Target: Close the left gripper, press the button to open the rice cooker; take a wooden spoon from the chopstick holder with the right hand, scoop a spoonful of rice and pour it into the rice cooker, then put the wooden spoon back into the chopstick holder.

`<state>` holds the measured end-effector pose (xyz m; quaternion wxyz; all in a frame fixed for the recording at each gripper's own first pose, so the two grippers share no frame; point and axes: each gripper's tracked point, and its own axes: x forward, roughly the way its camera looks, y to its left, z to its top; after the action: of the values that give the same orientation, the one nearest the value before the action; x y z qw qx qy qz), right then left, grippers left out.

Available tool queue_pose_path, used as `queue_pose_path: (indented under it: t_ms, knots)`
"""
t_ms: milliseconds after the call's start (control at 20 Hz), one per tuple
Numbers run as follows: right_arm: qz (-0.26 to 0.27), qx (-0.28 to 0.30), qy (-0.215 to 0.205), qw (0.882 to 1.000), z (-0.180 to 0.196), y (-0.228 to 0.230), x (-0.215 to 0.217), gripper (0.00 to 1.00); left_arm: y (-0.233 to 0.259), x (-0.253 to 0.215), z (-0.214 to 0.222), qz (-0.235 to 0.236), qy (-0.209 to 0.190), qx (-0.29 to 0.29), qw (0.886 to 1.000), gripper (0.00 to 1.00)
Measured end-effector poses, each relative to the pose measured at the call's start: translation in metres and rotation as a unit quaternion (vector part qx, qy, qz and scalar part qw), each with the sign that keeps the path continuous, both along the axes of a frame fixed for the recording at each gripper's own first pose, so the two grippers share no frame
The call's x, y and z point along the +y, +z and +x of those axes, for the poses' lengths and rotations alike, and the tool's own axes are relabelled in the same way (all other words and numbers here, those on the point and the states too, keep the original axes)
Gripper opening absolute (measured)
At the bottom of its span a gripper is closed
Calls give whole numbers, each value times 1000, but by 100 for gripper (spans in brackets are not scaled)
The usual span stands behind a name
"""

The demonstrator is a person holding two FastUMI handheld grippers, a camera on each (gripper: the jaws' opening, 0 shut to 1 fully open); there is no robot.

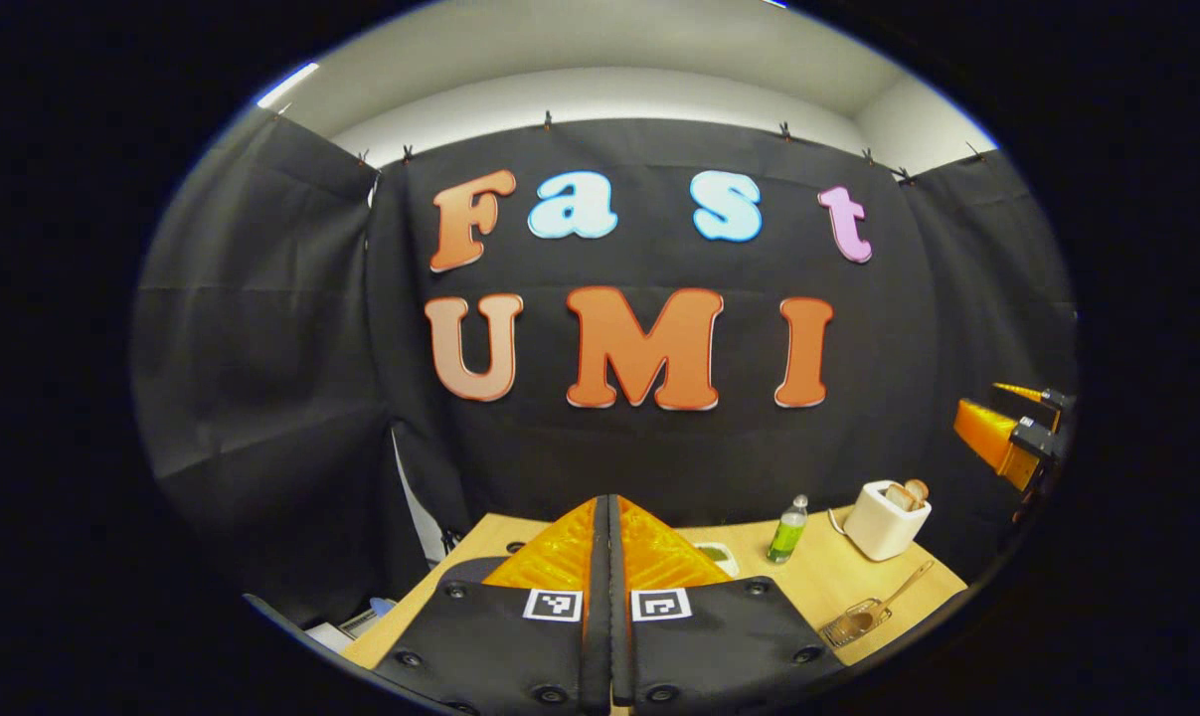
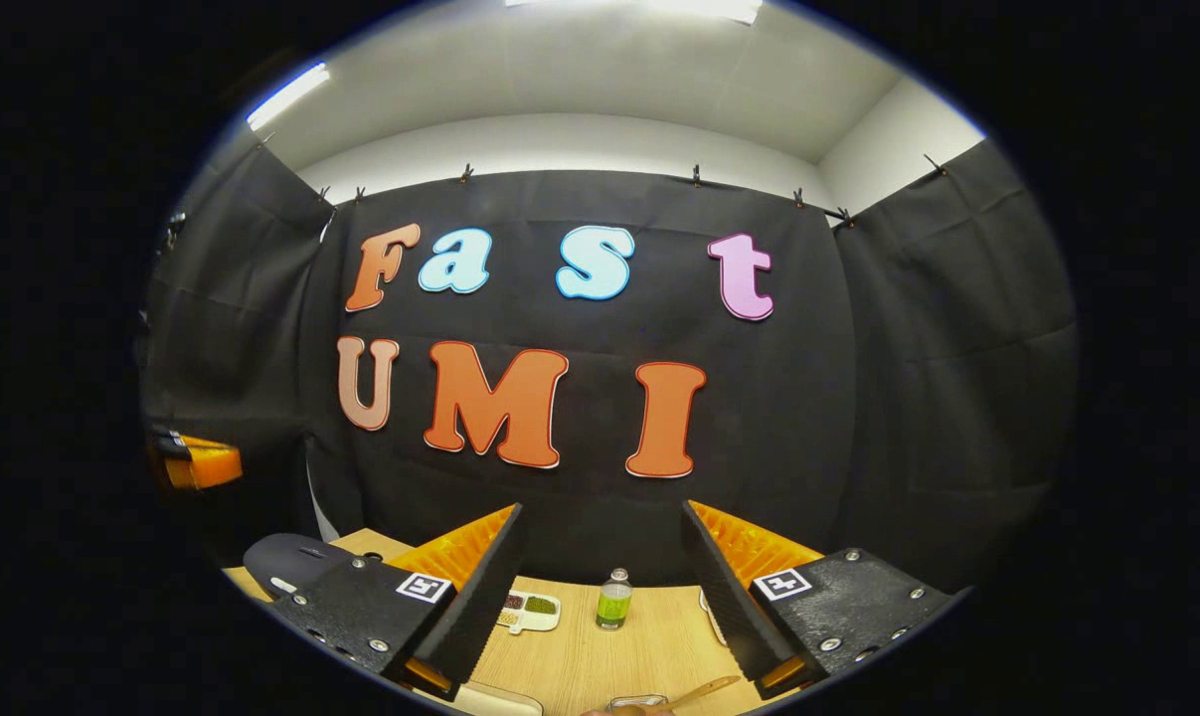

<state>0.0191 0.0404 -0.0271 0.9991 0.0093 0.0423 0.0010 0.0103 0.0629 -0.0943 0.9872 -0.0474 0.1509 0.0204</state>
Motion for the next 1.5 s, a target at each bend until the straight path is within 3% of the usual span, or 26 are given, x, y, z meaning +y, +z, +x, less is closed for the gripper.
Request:
queue_pose_path:
  t_ms: [50,250,300,350,550,650,750,800,850,900,1050,1150,1300,1350,1400,1450,1500]
  knots:
    - [1,0,-2,1000,-1,-1,-2,95,-20,-1,1,-7,1,31,1000,4]
    - [-3,6,-8,1000,-3,-7,-9,95,-75,6,1,-44,10,137,990,5]
    - [-3,7,-10,1000,-3,-7,-10,95,-85,8,-2,-51,13,154,987,0]
    - [-4,9,-13,1000,-3,-10,-13,95,-95,12,-4,-57,14,171,983,5]
    - [-8,19,-17,1000,-2,-17,-17,95,-126,40,-2,-88,32,238,967,4]
    - [-10,24,-20,999,-1,-21,-20,97,-140,45,-1,-124,29,275,953,5]
    - [-11,30,-18,999,1,-24,-18,95,-159,47,-4,-159,27,325,932,0]
    - [-12,33,-16,999,1,-26,-18,97,-166,45,-6,-178,23,348,920,5]
    - [-14,35,-15,999,2,-29,-18,97,-173,43,-7,-195,20,364,911,0]
    - [-16,37,-16,999,2,-30,-19,95,-180,42,-4,-206,17,377,903,5]
    - [-18,47,-15,999,1,-38,-20,97,-206,41,-18,-224,35,431,873,5]
    - [-20,53,-18,998,0,-43,-22,95,-214,41,-19,-235,43,442,865,1]
    - [-20,64,-20,998,-1,-51,-23,95,-229,31,-29,-244,47,458,854,5]
    - [-20,65,-21,997,-1,-52,-23,95,-231,29,-31,-244,48,459,853,1]
    - [-20,66,-21,997,-1,-53,-23,95,-232,31,-25,-241,47,444,862,5]
    - [-21,68,-21,997,0,-54,-22,95,-233,30,-27,-240,44,449,860,1]
    - [-22,73,-19,997,-1,-57,-21,97,-230,31,-26,-242,43,445,861,5]
